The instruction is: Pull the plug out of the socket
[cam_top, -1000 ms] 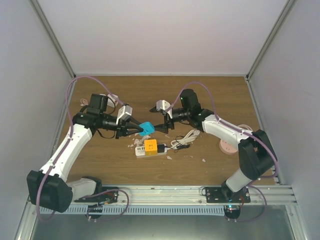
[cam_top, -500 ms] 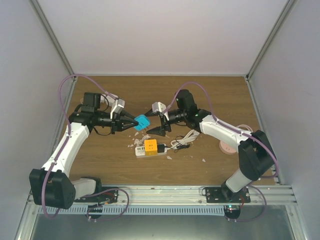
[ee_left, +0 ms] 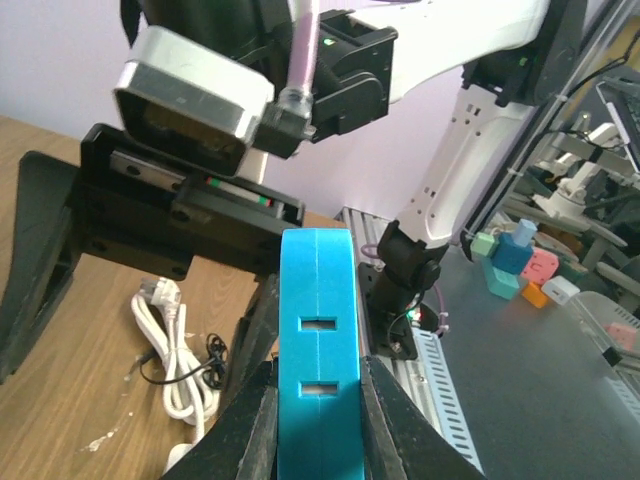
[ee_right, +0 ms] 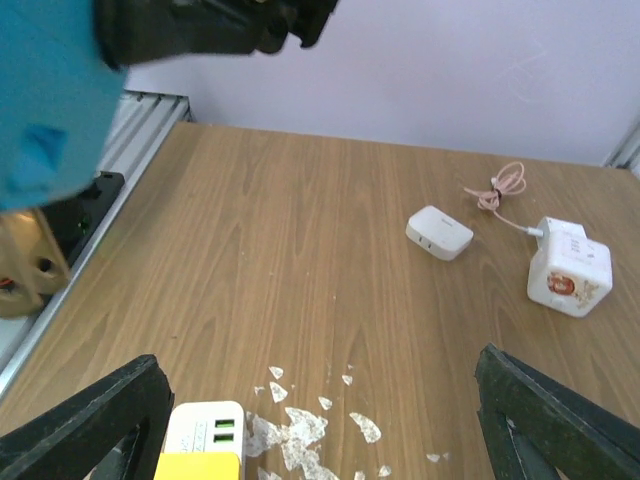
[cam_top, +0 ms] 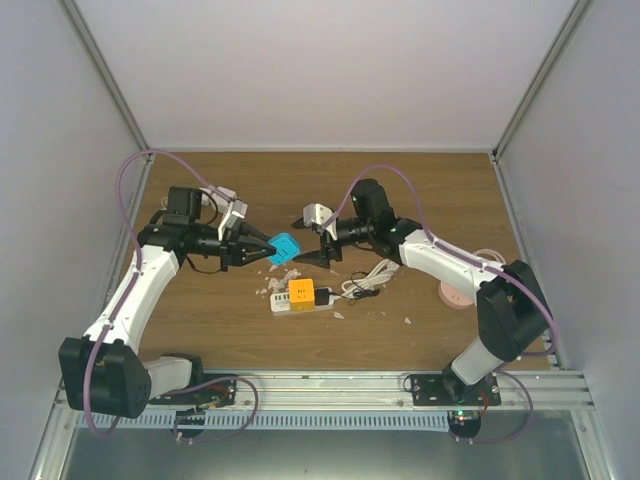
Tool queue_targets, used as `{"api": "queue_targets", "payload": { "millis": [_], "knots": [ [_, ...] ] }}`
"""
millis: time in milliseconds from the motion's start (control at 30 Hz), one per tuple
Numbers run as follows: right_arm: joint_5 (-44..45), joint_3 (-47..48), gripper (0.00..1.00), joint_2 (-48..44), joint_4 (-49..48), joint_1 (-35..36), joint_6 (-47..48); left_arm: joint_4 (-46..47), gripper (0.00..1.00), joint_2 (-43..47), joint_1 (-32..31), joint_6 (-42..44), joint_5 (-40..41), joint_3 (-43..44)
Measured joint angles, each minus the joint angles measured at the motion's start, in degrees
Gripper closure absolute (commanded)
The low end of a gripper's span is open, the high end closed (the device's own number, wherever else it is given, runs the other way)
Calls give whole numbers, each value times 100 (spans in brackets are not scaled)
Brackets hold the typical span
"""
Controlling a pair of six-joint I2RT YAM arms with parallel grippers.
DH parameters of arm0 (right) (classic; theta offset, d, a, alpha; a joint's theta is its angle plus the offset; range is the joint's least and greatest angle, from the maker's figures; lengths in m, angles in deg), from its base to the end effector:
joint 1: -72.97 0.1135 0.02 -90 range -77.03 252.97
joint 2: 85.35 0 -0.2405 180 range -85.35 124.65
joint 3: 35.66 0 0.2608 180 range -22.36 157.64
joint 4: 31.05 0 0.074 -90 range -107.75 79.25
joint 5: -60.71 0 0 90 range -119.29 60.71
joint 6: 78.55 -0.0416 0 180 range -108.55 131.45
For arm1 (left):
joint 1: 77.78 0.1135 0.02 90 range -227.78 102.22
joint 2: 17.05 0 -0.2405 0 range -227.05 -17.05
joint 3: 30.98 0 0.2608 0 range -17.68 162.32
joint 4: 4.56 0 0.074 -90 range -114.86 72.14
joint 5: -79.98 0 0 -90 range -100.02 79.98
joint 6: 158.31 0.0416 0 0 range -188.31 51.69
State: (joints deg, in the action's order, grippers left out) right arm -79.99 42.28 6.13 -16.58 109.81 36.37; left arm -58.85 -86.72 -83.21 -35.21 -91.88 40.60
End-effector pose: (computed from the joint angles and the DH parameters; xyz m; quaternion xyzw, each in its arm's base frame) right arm 0.2755 0.2466 0.2457 -0.5868 0.5517 0.4134 0.4248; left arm 0.2409 -0.0643 0.2844 0.4354 0.6054 -0.5439 0.3848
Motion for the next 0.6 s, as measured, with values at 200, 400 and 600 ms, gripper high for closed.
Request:
{"api": "queue_targets", "payload": {
  "millis": [200, 400, 600],
  "knots": [
    [118, -7, 16, 7, 59, -17, 31, -256, 100, -76, 0, 264, -225, 0],
    [-179, 570, 16, 184, 92, -20, -15, -437, 100, -284, 2, 398, -323, 7],
    [-651, 782, 16, 195, 142, -15, -9, -435, 100, -354, 17, 256, -496, 55]
  ]
}}
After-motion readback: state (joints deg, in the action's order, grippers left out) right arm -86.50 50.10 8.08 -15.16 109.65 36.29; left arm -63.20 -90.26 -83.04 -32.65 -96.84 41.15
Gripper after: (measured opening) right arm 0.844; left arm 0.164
